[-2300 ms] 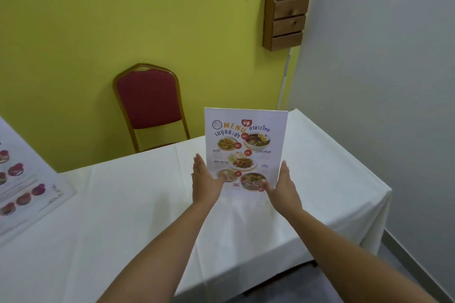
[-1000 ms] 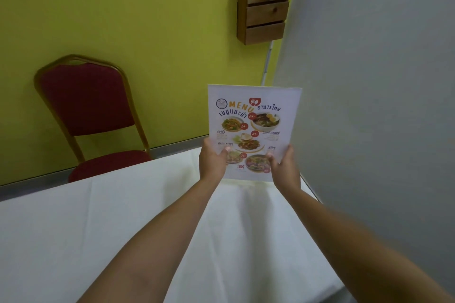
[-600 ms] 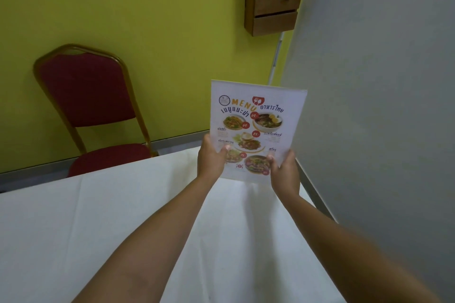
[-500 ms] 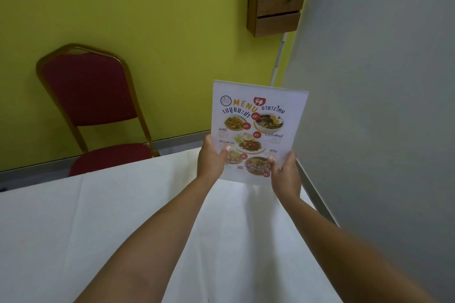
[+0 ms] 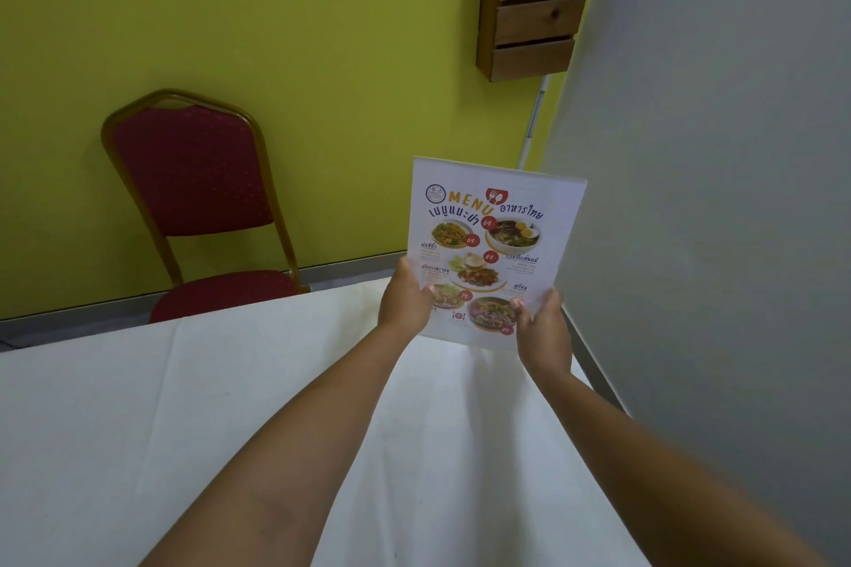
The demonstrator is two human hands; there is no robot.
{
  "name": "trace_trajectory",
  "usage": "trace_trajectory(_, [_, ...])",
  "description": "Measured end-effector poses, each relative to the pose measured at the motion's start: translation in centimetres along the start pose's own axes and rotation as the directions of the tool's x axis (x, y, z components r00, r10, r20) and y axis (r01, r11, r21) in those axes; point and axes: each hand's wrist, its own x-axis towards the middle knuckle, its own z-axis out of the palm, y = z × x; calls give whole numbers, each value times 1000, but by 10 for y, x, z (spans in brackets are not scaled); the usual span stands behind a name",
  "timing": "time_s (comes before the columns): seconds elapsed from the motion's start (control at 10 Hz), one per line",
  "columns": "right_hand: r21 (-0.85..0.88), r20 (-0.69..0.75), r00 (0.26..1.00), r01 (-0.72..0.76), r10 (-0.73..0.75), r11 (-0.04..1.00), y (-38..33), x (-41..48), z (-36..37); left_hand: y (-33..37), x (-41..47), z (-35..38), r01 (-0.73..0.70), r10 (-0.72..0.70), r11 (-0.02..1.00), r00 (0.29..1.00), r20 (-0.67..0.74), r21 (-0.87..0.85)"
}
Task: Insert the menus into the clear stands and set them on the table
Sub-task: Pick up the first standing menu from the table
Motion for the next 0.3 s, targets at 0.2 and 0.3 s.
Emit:
trace_trajectory(0.2, [-95, 89, 996, -4, 13, 996, 4, -26, -10, -15, -27, -27, -58, 14, 877, 995, 95, 477])
trace_trajectory(0.3, [-221, 131, 990, -11, 41, 975, 1, -51, -10, -33, -54, -45, -83, 19, 819, 993, 117, 568])
